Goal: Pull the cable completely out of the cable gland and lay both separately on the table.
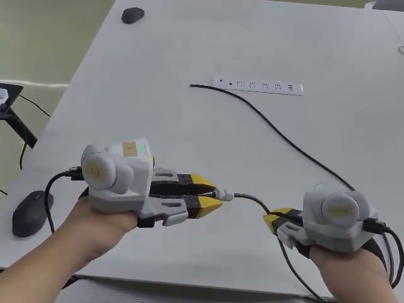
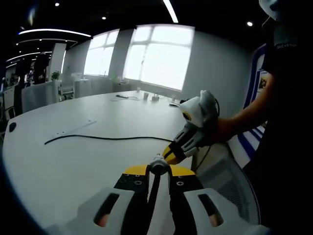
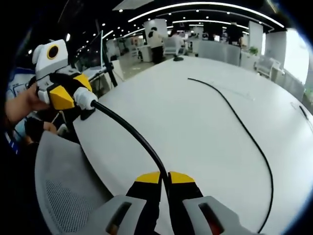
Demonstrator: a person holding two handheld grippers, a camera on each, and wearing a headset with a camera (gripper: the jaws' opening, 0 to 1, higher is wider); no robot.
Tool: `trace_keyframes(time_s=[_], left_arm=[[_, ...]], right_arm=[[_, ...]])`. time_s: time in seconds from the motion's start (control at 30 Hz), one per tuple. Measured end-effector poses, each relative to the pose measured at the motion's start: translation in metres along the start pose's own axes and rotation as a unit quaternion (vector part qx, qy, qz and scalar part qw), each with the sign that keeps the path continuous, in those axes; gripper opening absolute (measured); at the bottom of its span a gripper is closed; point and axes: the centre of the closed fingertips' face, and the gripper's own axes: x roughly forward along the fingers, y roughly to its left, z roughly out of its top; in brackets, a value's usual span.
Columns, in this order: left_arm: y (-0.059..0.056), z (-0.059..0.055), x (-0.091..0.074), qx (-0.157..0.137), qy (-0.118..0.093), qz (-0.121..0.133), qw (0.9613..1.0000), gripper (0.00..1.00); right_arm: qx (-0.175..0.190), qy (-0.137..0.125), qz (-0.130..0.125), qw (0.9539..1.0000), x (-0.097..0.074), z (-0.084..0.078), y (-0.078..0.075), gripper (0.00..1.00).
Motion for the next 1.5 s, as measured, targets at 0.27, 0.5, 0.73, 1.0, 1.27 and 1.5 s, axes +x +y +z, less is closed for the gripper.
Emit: trace_keyframes(time_s=[0.27, 0.5, 0.73, 1.0, 1.27, 1.5], left_arm=[[0.000, 0.003, 0.001, 0.001, -0.001, -0.004, 1.0000, 0.15], [-0.001, 0.003, 0.000, 0.003, -0.001, -0.005, 1.0000, 0.15], [0.000, 0.004, 0.000, 0.001, -0.004, -0.002, 1.0000, 0.15], [0.003, 0.006, -0.003, -0.005, -0.009, 0.006, 0.9999, 0.15], [0.004, 0.004, -0.003, -0.010, -0.007, 0.008, 0.9999, 0.15], [0.001, 0.001, -0.003, -0.012, -0.004, 0.006, 0.9999, 0.15]], right_arm=[[0.078, 0.027, 0.000, 0.9966, 0.006, -0.024, -0.008, 0.00], [0.090, 0.033, -0.003, 0.9954, 0.006, -0.029, -0.009, 0.00], [0.059, 0.029, -0.006, 0.9978, 0.007, -0.029, -0.008, 0.00], [0.008, 0.029, -0.002, 0.9996, 0.006, -0.026, -0.005, 0.01], [-0.042, 0.023, 0.012, 0.9988, -0.005, -0.018, 0.005, 0.11], [-0.123, -0.068, 0.049, 0.9889, -0.025, 0.035, 0.038, 0.21]])
